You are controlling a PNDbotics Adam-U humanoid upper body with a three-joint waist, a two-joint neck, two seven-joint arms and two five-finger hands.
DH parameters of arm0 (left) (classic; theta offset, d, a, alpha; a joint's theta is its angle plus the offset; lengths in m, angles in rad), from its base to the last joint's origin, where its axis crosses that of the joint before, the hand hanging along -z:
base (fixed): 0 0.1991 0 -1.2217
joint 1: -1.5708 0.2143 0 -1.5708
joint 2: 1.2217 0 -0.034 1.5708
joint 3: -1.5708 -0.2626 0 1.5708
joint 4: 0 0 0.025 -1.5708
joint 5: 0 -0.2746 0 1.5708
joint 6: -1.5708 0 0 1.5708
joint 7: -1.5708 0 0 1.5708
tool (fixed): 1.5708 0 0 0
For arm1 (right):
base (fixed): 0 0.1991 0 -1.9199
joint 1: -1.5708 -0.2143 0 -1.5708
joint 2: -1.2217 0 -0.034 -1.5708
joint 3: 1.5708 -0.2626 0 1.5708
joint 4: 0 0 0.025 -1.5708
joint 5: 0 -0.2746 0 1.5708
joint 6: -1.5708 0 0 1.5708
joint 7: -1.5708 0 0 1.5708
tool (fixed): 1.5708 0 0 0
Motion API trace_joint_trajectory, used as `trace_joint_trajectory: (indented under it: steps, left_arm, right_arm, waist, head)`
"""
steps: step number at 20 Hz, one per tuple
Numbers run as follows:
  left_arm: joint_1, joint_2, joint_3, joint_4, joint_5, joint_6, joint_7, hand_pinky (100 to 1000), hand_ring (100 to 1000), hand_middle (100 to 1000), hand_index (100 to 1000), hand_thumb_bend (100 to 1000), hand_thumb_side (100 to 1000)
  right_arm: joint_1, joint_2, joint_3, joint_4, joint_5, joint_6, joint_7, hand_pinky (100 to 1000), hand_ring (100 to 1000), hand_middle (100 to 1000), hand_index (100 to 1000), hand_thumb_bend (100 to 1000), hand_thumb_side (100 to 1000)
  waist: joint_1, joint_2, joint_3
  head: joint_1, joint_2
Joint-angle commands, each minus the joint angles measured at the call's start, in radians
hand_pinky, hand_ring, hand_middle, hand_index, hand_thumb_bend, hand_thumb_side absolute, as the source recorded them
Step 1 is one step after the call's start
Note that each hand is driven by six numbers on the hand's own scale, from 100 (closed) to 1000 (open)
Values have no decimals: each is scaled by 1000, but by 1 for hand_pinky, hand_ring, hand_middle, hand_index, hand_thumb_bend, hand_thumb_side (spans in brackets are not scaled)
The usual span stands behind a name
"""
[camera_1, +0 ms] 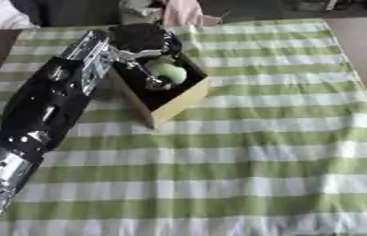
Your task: Pick up objects on the table and place them in the box.
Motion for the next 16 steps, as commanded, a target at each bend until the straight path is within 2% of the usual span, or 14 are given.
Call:
trace_joint_trajectory:
  steps: [1,5,8,12,16]
  left_arm:
    - [-16,12,5,-31,-54,0,34,619,743,715,797,440,100]
    - [-15,13,8,-46,-97,-2,52,715,829,780,849,509,100]
    - [-14,16,9,-57,-125,2,58,730,846,796,857,542,100]
    - [-13,18,16,-63,-135,3,63,709,833,775,847,500,100]
    - [-8,17,25,-92,-92,9,62,650,798,732,832,393,100]
  right_arm:
    - [-8,-13,-7,-12,-6,2,1,634,593,546,786,100,1000]
    - [-6,-12,-6,-11,-7,2,2,634,593,545,786,100,1000]
    - [-4,-11,-7,-11,-7,2,3,634,593,545,787,100,1000]
    - [-3,-10,-7,-11,-8,3,3,634,593,545,786,100,1000]
    - [-1,-8,-7,-9,-8,3,2,634,593,545,786,100,1000]
  waist:
    - [-3,-17,-1]
    - [-5,-19,1]
    - [-7,-21,3]
    - [-8,-24,6]
    - [-12,-28,8]
  head:
    - [0,-7]
    - [1,-5]
    - [1,-2]
    - [-1,2]
    - [-2,4]
